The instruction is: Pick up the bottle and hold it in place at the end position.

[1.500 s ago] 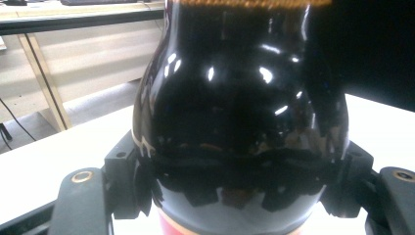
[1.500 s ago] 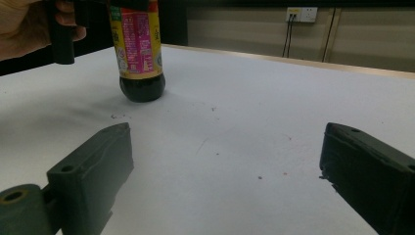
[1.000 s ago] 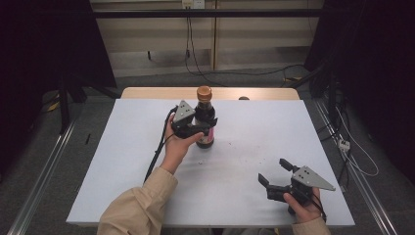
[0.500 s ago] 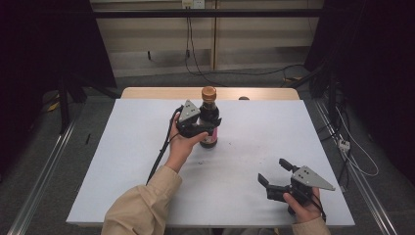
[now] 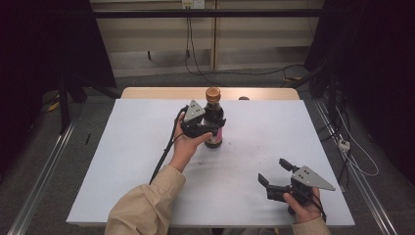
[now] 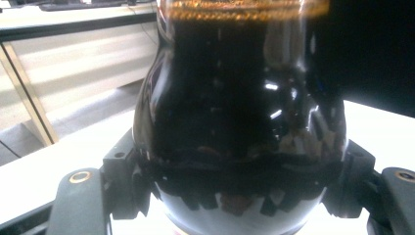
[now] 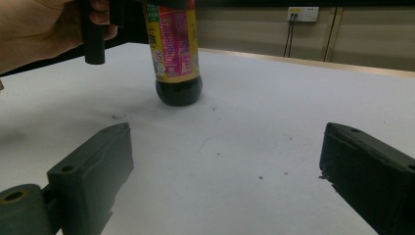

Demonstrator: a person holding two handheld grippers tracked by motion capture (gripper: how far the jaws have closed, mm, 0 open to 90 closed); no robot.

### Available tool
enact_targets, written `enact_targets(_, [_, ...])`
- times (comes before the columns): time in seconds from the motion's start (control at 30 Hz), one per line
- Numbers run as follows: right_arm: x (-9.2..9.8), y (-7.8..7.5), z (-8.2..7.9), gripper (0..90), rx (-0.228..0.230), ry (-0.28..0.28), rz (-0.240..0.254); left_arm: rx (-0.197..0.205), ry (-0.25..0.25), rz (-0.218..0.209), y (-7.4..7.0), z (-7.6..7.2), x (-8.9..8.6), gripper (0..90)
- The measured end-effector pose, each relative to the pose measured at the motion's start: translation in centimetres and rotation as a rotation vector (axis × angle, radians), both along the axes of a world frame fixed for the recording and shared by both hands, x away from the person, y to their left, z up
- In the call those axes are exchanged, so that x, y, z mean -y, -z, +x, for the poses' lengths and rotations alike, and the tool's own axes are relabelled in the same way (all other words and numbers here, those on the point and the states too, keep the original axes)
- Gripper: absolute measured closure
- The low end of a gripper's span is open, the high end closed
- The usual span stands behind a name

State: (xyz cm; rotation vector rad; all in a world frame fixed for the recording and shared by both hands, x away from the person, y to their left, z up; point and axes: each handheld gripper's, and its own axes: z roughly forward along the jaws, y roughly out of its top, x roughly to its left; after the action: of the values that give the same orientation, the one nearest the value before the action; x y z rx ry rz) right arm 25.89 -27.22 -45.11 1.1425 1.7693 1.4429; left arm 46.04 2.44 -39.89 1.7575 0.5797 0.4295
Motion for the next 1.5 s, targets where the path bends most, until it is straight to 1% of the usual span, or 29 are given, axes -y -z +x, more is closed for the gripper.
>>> enact_targets(0.17, [0.0, 0.0, 0.0, 5.0, 0.001, -0.001, -0.002, 0.003, 0.013, 0.012, 0.0, 0.0, -0.1, 26.7])
enact_targets(0.3, [-0.1, 0.0, 0.0, 5.0, -0.001, -0.006, -0.005, 0.002, 0.011, 0.018, -0.2, 0.1, -0.4, 26.6])
enact_targets(0.33, [-0.1, 0.0, 0.0, 5.0, -0.002, -0.004, -0.002, 0.012, 0.011, 0.034, -0.3, 0.1, -0.5, 26.4])
enact_targets(0.37, [-0.1, 0.0, 0.0, 5.0, -0.002, -0.004, -0.002, 0.012, 0.009, 0.038, -0.4, 0.1, -0.6, 26.4])
enact_targets(0.4, [-0.1, 0.1, 0.0, 5.0, -0.003, -0.003, -0.003, 0.004, -0.002, 0.03, -0.4, 0.1, -0.7, 26.3])
enact_targets(0.43, [0.0, 0.1, 0.0, 5.0, -0.003, -0.002, -0.003, 0.003, 0.008, 0.03, -0.5, 0.2, -0.8, 26.2])
enact_targets(0.5, [0.0, 0.1, 0.0, 5.0, -0.005, -0.002, -0.003, -0.003, 0.012, 0.025, -0.5, 0.2, -0.9, 26.1])
enact_targets(0.53, [0.0, 0.1, 0.0, 5.0, -0.005, -0.002, -0.003, 0.003, 0.02, 0.033, -0.5, 0.2, -0.9, 26.1])
enact_targets(0.63, [-0.1, 0.1, 0.0, 5.0, -0.004, -0.001, -0.003, 0.005, 0.016, 0.049, -0.7, 0.2, -0.9, 26.1])
enact_targets(0.67, [-0.1, 0.1, 0.0, 5.0, -0.004, -0.001, -0.002, 0.014, 0.013, 0.048, -0.7, 0.1, -0.8, 25.9])
enact_targets(0.7, [-0.1, 0.1, 0.0, 5.0, -0.004, -0.001, -0.003, 0.023, 0.014, 0.067, -0.9, 0.2, -1.0, 25.7])
enact_targets(0.73, [-0.1, 0.1, 0.0, 5.0, -0.004, -0.001, -0.003, 0.017, 0.017, 0.061, -0.9, 0.2, -1.0, 25.7])
enact_targets(0.77, [-0.1, 0.1, 0.0, 5.0, -0.005, -0.001, -0.002, 0.009, 0.003, 0.049, -0.9, 0.2, -1.0, 25.7])
enact_targets(0.8, [0.0, 0.1, 0.0, 5.0, -0.005, -0.001, -0.004, 0.012, 0.011, 0.058, -0.9, 0.3, -1.1, 25.6])
enact_targets(0.9, [0.0, 0.1, 0.0, 5.0, -0.007, -0.001, -0.002, 0.006, 0.002, 0.051, -0.9, 0.4, -1.1, 25.7])
enact_targets(0.93, [0.0, 0.1, 0.0, 5.0, -0.006, -0.002, -0.001, 0.006, 0.002, 0.053, -0.9, 0.4, -1.1, 25.7])
enact_targets(0.97, [0.0, 0.1, 0.0, 5.0, -0.005, -0.002, -0.001, 0.014, 0.006, 0.064, -1.0, 0.4, -1.1, 25.7])
enact_targets(1.03, [0.0, 0.1, 0.0, 5.0, -0.004, -0.003, -0.002, 0.014, 0.02, 0.065, -0.9, 0.3, -0.9, 25.7])
enact_targets(1.1, [-0.1, 0.1, 0.0, 5.0, -0.004, -0.003, -0.002, 0.021, 0.019, 0.078, -1.0, 0.3, -0.9, 25.7])
enact_targets(1.3, [0.0, 0.1, 0.0, 5.0, -0.004, -0.002, -0.002, 0.0, 0.009, 0.066, -1.1, 0.5, -0.9, 25.7])
enact_targets(1.37, [0.0, 0.1, 0.0, 5.0, -0.005, -0.002, -0.002, 0.008, 0.019, 0.088, -1.2, 0.4, -0.9, 25.7])
enact_targets(1.4, [0.0, 0.1, 0.0, 5.0, -0.005, -0.003, -0.002, 0.015, 0.014, 0.097, -1.2, 0.5, -0.9, 25.6])
enact_targets(1.5, [0.0, 0.1, 0.1, 5.1, -0.004, -0.005, -0.004, 0.014, 0.021, 0.091, -1.1, 0.4, -0.9, 25.6])
